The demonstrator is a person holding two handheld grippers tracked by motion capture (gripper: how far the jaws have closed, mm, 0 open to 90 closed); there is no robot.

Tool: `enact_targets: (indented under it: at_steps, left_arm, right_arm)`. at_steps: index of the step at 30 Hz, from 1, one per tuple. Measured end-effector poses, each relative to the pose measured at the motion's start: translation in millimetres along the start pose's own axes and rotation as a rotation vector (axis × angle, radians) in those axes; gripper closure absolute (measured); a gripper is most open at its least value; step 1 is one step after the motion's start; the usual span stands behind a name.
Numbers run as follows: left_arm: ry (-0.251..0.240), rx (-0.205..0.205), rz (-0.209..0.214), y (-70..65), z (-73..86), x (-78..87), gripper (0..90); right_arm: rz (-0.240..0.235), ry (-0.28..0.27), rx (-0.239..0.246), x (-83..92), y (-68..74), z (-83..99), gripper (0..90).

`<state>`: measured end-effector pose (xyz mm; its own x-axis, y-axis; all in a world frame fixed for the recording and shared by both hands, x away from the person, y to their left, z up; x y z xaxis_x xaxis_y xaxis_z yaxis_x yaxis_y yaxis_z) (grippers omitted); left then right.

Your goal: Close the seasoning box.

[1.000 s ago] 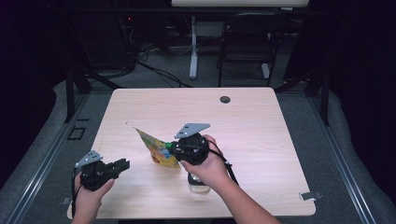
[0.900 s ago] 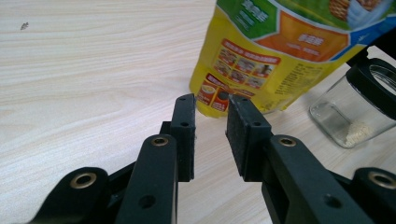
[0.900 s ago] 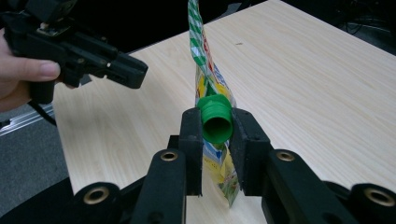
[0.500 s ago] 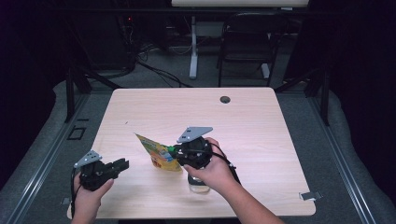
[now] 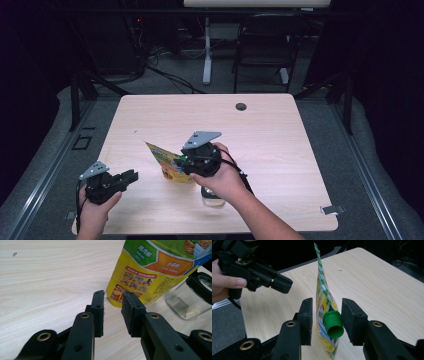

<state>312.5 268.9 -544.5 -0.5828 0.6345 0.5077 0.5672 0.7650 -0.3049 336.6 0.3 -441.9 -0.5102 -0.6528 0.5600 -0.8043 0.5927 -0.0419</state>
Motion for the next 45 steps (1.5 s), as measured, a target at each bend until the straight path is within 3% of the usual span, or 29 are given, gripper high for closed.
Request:
enact_targets:
  at_steps: [14, 19, 31, 43, 45]
  left_arm:
    - [-0.003, 0.006, 0.001, 2.3, 0.6, -0.3, 71.8]
    - [-0.006, 0.008, 0.001, 2.9, 0.5, -0.2, 71.8]
    - [-0.002, 0.011, 0.000, 4.5, 0.7, -0.2, 71.8]
    - [-0.011, 0.015, -0.007, 6.3, 0.6, 1.4, 71.8]
    - [-0.012, 0.019, -0.008, 6.7, 0.6, 1.1, 71.8]
  right_arm:
    - [-0.004, 0.015, -0.005, -27.5, 1.9, -17.5, 67.1]
    - [-0.010, 0.026, 0.001, -34.1, 3.3, -22.9, 75.6]
    - [-0.026, 0.049, 0.023, -34.6, 0.6, -26.0, 89.9]
    - [-0.077, 0.071, 0.074, -27.4, 8.0, -23.1, 90.0]
    - [-0.105, 0.070, 0.075, -24.5, 7.0, -21.1, 90.0]
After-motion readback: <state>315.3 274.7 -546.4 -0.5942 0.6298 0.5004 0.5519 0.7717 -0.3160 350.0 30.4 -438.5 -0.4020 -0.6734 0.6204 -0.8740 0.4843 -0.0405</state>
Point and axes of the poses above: each handheld gripper's, and its own axes: x roughly backward along the jaws, z roughly out of its underside, y roughly to its left, the point moved 4 cm from there along -x, roughly forward along the jaws, and after that the axes turned 4 degrees about z, right-handed, at the moved point
